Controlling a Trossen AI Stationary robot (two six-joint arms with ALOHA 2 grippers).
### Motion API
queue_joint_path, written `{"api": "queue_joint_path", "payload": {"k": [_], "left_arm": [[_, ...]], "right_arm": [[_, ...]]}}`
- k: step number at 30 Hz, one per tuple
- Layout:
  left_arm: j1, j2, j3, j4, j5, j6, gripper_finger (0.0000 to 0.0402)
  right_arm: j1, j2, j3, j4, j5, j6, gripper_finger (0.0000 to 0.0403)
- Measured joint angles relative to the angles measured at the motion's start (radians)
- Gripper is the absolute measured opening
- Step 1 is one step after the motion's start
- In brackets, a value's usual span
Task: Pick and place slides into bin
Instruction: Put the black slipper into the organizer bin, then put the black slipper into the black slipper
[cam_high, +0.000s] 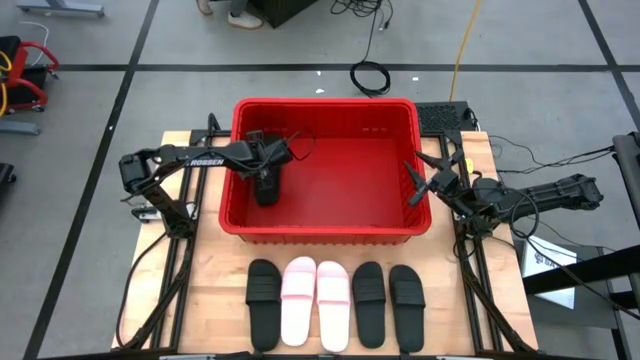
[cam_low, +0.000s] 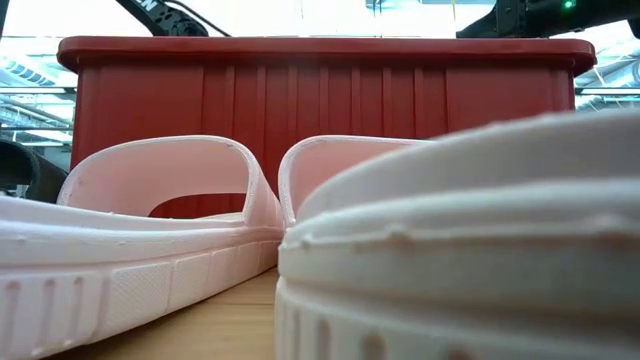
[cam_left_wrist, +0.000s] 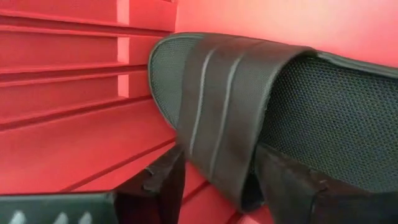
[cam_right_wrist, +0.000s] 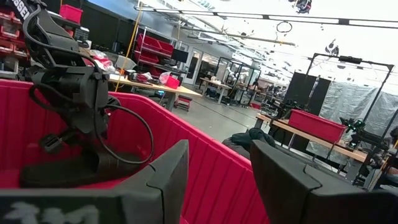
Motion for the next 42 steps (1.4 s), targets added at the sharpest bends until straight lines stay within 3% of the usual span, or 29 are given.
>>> {"api": "queue_joint_path", "payload": {"k": [21,31,42], "left_arm": [[-0.079,0.000,0.001,-0.022,-0.003,-0.028,0.0205],[-0.142,0.000,0.002,-0.040,-0.063,-0.059,0.0205],[-0.221,0.000,0.165,-0.237,-0.083,-0.161,0.0205]], "right_arm": [[0.000,0.000,0.000,-0.010,0.000,0.000,0.0164],[0.000,0.000,0.000,-0.010,0.000,0.000,0.0164],[0.000,0.000,0.000,-0.010,0.000,0.000,0.0164]]}}
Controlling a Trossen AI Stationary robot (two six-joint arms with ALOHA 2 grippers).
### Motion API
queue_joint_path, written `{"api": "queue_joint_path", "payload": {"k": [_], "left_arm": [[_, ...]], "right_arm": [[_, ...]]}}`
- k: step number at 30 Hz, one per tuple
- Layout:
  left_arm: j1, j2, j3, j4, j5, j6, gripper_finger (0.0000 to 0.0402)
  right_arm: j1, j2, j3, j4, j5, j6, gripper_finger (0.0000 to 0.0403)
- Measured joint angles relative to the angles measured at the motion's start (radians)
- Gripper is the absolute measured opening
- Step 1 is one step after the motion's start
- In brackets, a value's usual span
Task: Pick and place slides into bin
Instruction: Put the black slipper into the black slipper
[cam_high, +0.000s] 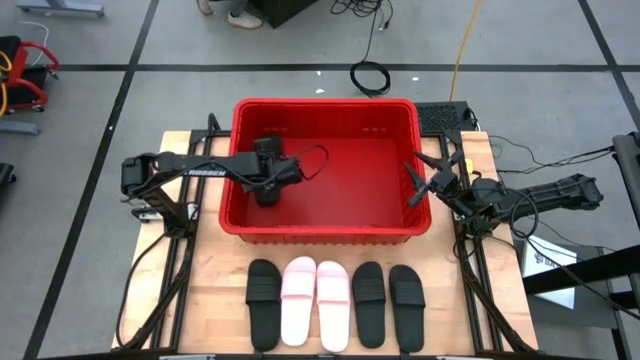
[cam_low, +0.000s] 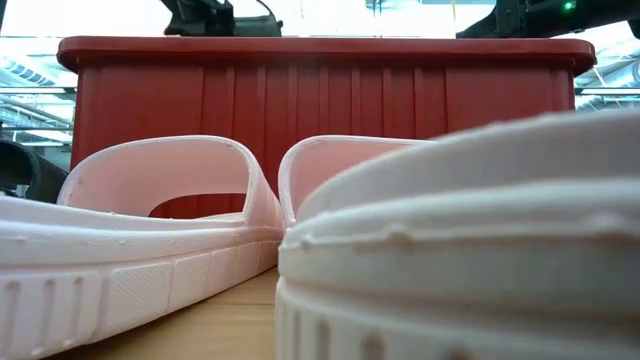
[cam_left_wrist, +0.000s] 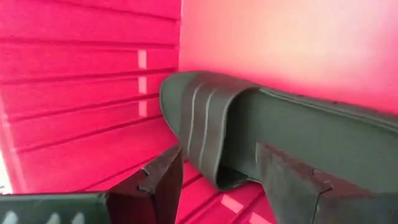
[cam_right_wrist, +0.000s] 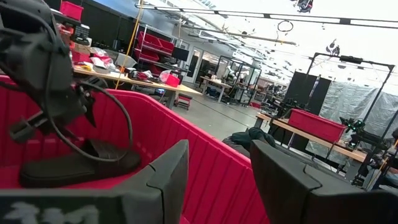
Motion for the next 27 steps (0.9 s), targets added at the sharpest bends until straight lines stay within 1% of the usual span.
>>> {"api": "queue_joint_path", "payload": {"k": [4,8,11,17,19,21,27], "left_arm": [[-0.026,0.000,0.049,-0.035,-0.019,0.013,0.0205],[-0.045,0.000,0.101,-0.100,-0.078,0.028,0.0205],[-0.057,0.000,0.154,-0.167,-0.127,0.008,0.0205],[-0.085,-0.001,0.273,-0.302,-0.176,-0.062,0.0205],[-0.099,-0.001,0.303,-0.333,-0.177,-0.070,0.0205],[-0.119,-0.001,0.327,-0.351,-0.184,-0.076,0.0205],[-0.212,-0.001,0.377,-0.442,-0.254,-0.129,0.0205]], "right_arm": [[0.000,0.000,0.000,0.000,0.000,0.000,0.0164],[0.000,0.000,0.000,-0.005,0.000,0.000,0.0164],[0.000,0.000,0.000,-0.005,0.000,0.000,0.0164],[0.000,0.000,0.000,-0.005,0.000,0.000,0.0164],[0.000,0.000,0.000,-0.006,0.000,0.000,0.0164],[0.000,0.000,0.000,-0.006,0.000,0.001,0.0164],[0.000,0.002,0.000,-0.021,0.000,0.032,0.0164]]}}
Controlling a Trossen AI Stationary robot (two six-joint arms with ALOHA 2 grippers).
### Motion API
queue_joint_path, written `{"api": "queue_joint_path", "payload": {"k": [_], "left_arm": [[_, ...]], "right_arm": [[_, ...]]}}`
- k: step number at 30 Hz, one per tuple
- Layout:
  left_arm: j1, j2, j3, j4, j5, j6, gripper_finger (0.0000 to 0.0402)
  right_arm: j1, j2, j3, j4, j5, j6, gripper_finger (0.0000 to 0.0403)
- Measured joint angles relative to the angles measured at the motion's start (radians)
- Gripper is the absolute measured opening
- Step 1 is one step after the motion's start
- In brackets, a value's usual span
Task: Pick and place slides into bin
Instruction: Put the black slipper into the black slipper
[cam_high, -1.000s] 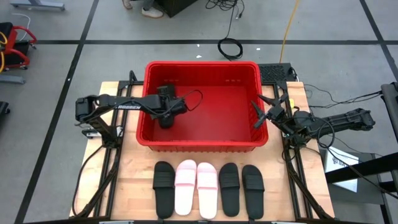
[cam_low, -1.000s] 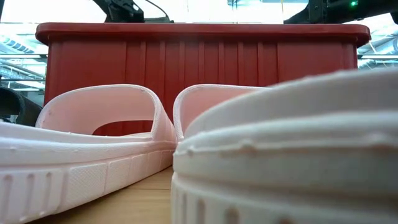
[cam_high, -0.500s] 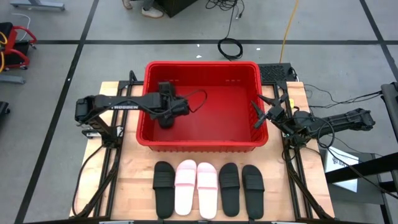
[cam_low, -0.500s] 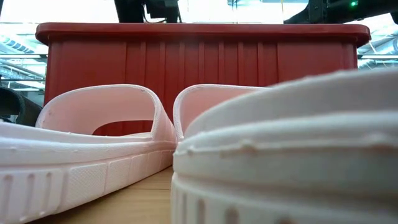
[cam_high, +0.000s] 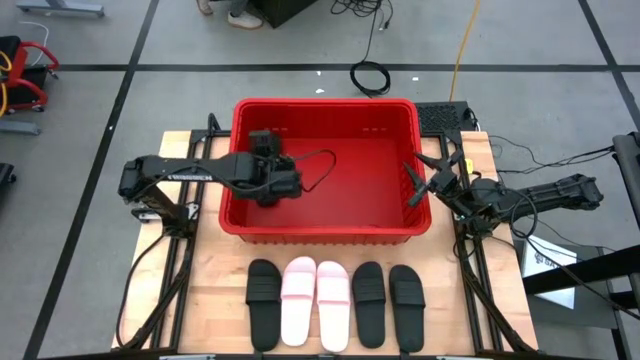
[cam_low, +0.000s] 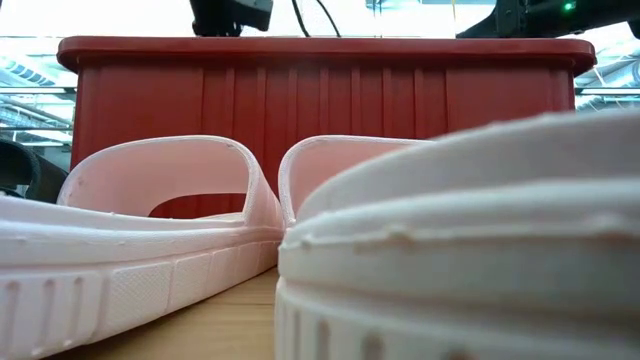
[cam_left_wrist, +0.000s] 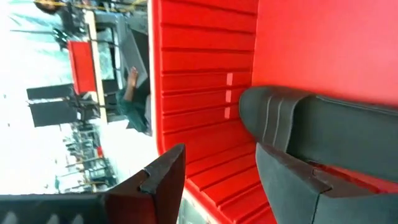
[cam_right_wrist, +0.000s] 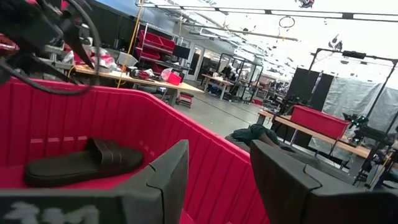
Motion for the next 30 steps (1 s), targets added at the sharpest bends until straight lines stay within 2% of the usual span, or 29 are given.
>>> {"api": "queue_joint_path", "payload": {"k": [11,19,30], "left_arm": [[-0.190,0.000,0.089,-0.166,-0.028,-0.199,0.0205],[-0.334,0.000,0.143,-0.163,-0.005,-0.333,0.0204],[-0.481,0.063,0.146,-0.157,0.146,-0.478,0.0204]], "right_arm": [[0.001,0.000,0.000,-0.008,0.000,0.013,0.0164],[0.001,0.000,0.000,-0.007,-0.003,0.021,0.0164],[0.001,0.000,0.000,-0.008,-0.004,0.067,0.0164]]}}
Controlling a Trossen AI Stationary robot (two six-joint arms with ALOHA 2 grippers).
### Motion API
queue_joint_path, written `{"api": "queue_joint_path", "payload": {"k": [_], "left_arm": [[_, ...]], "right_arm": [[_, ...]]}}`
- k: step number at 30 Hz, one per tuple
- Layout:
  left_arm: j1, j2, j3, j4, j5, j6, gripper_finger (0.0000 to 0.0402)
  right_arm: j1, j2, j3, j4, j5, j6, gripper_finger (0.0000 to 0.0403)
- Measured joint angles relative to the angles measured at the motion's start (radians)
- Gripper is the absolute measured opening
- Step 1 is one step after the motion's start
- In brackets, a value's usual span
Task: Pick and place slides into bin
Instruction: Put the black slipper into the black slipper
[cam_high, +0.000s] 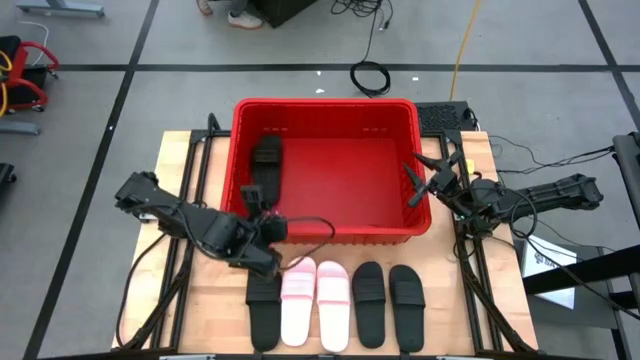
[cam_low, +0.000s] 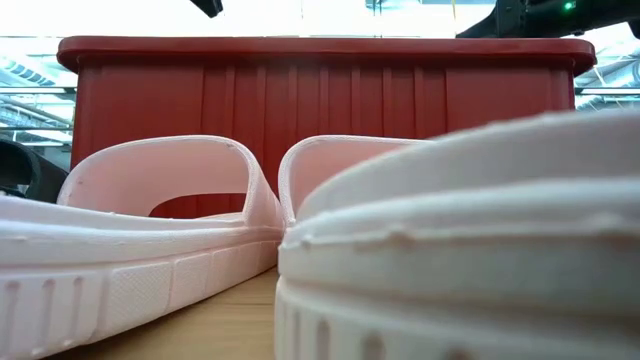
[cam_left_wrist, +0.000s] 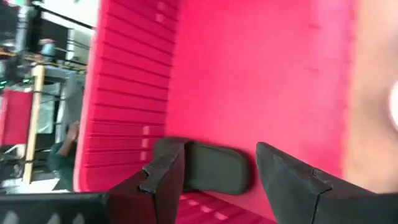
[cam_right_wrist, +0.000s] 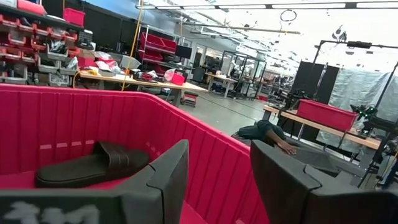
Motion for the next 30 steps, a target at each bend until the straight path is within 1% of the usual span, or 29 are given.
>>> {"api": "queue_joint_path", "payload": {"k": [3,6,8,12,14,17,20,24,30], "left_arm": [[-0.032,0.050,0.006,-0.003,0.050,-0.017,0.0204],[-0.063,0.105,0.067,-0.030,0.097,-0.053,0.0204],[-0.087,0.140,0.125,-0.064,0.098,-0.091,0.0204],[-0.154,0.188,0.227,-0.059,0.089,-0.101,0.0204],[-0.184,0.210,0.270,-0.058,0.082,-0.109,0.0204],[-0.226,0.231,0.302,-0.061,0.076,-0.135,0.0204],[-0.261,0.243,0.304,-0.058,0.081,-0.178,0.0204],[-0.280,0.268,0.298,-0.061,0.135,-0.249,0.0204],[-0.309,0.342,0.295,-0.060,0.233,-0.283,0.0204]], "right_arm": [[0.000,0.000,0.000,-0.003,0.000,0.025,0.0164],[0.000,0.000,0.000,-0.021,-0.003,0.052,0.0164],[0.001,0.001,0.000,-0.025,-0.029,0.063,0.0164],[0.002,0.001,0.000,-0.021,-0.109,0.093,0.0164],[0.002,0.001,0.000,-0.022,-0.121,0.109,0.0164],[0.002,0.006,0.000,-0.026,-0.128,0.141,0.0164],[0.001,0.012,0.000,-0.030,-0.129,0.160,0.0164],[0.002,0.021,0.000,-0.030,-0.129,0.163,0.0164],[0.002,0.028,0.000,-0.027,-0.129,0.165,0.0164]]}}
